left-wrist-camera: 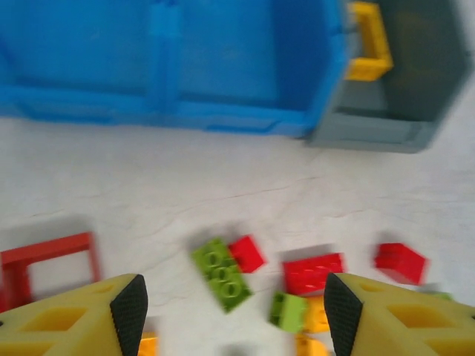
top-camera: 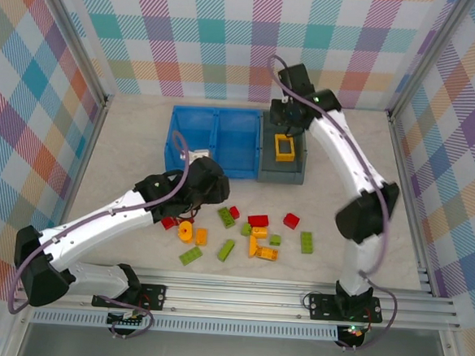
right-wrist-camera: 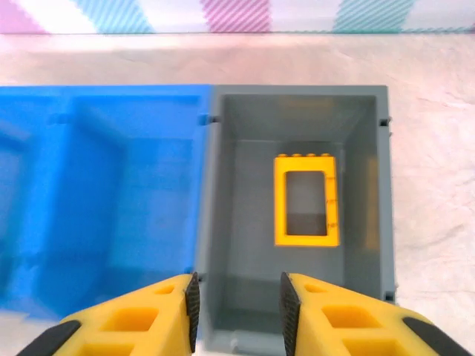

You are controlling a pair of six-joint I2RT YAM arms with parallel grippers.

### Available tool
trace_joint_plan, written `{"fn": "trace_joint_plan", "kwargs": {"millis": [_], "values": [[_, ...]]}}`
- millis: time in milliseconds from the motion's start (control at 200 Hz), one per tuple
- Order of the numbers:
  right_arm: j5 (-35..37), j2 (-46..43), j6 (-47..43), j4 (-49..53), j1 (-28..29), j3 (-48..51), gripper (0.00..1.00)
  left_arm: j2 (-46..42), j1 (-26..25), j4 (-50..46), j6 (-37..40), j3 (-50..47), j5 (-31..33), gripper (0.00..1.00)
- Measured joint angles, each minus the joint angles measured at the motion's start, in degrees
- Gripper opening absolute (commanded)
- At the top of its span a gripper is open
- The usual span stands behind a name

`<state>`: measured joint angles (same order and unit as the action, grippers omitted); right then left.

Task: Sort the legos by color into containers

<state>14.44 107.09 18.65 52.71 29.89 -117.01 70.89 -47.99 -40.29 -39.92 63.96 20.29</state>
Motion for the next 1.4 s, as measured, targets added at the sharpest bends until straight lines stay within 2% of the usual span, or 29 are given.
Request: {"fn": "trace_joint_plan", "kwargs": {"millis": [125, 255, 340, 430, 590, 850, 1085, 1195, 1400], "values": [[-4.9, -16.9, 1.7, -9.2, 7.0, 22.5, 0.42, 0.9, 5.8, -2.1, 0.3, -4.0, -4.9, 0.62], [-11.5, -29.7, 4.5, -18.6, 16.1, 44.3, 0.49, 4.9, 10.5, -1.8, 1.7, -5.7, -9.4, 0.57], [-12.5, -35.3, 6.8, -22.3, 22.8, 54.1, 0.53, 8.5, 12.4, -1.2, 3.0, -6.1, -11.4, 0.54], [-11.9, -40.3, 9.7, -24.5, 29.4, 60.2, 0.56, 12.2, 13.5, -0.3, 4.4, -6.1, -12.5, 0.51], [-9.0, -46.2, 14.6, -27.0, 35.6, 63.8, 0.57, 17.7, 14.2, 1.1, 5.5, -6.1, -13.2, 0.47], [-6.0, -47.1, 17.9, -27.3, 36.6, 64.5, 0.57, 20.2, 14.3, 1.9, 5.3, -7.0, -12.4, 0.41], [-5.4, -44.9, 18.1, -27.3, 36.6, 64.4, 0.56, 22.2, 14.4, 3.3, 5.1, -8.7, -11.6, 0.19], [-5.1, -44.3, 18.4, -27.3, 36.6, 64.4, 0.56, 23.0, 14.4, 4.0, 5.4, -9.3, -11.0, 0.00], [-4.1, -44.5, 18.7, -27.3, 36.6, 64.4, 0.56, 22.3, 14.4, 3.8, 6.4, -8.7, -9.9, 0.00]]}}
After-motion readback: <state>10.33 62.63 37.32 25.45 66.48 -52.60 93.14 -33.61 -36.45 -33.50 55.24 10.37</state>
